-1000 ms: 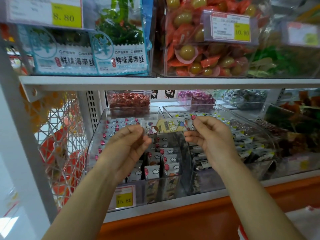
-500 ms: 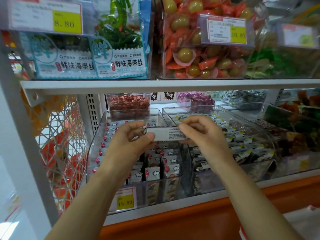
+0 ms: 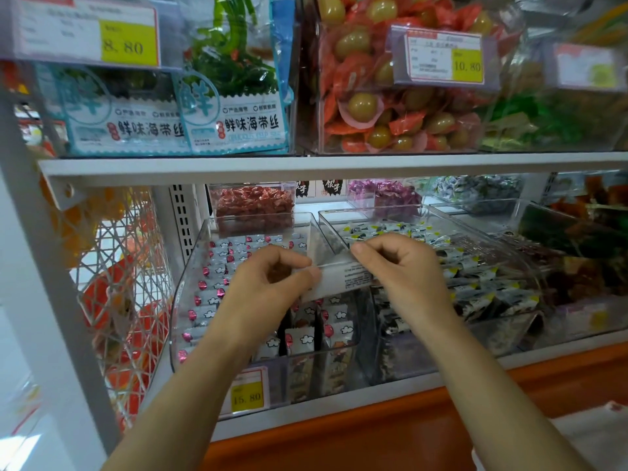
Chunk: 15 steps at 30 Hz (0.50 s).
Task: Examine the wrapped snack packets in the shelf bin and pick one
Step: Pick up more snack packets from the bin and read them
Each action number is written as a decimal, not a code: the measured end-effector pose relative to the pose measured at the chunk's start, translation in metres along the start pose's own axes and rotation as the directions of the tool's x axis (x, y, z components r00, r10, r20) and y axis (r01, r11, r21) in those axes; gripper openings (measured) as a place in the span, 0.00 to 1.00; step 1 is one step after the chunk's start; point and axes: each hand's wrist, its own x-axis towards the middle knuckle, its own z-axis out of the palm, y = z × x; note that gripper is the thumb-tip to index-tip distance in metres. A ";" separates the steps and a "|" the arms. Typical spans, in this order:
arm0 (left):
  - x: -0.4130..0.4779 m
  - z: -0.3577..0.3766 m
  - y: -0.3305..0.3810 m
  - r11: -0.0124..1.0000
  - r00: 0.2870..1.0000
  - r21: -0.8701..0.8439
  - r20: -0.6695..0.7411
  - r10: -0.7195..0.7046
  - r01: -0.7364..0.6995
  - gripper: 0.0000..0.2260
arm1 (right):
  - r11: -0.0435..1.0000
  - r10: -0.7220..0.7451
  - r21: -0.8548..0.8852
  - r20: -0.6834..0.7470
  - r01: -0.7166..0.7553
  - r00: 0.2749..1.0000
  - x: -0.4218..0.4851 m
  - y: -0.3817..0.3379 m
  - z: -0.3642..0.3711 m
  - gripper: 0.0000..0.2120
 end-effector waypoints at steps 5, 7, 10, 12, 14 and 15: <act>0.002 -0.009 0.003 1.000 1.000 0.005 0.024 -0.001 0.001 0.06 | 1.000 -0.010 0.000 0.084 0.010 0.996 0.001 0.000 -0.003 0.08; 0.002 -0.013 0.004 0.999 1.000 0.053 0.013 0.012 -0.013 0.07 | 1.000 0.002 0.004 0.122 -0.003 0.993 0.001 0.000 -0.003 0.08; 0.003 -0.020 0.004 0.997 1.000 0.080 0.021 0.014 -0.016 0.06 | 1.000 0.017 0.012 0.148 -0.019 0.989 0.000 0.000 -0.003 0.07; 0.003 -0.021 0.004 0.996 1.000 0.083 0.021 0.012 -0.014 0.07 | 1.000 0.018 0.023 0.141 -0.021 0.990 0.000 -0.001 -0.002 0.07; 0.003 -0.020 0.003 0.998 1.000 0.065 0.001 0.014 -0.014 0.08 | 1.000 0.015 0.020 0.113 -0.017 0.994 -0.001 -0.001 0.001 0.07; 0.002 -0.018 0.003 0.999 1.000 0.039 -0.001 0.003 -0.003 0.08 | 1.000 0.011 0.012 0.094 -0.012 0.996 -0.002 -0.001 0.002 0.07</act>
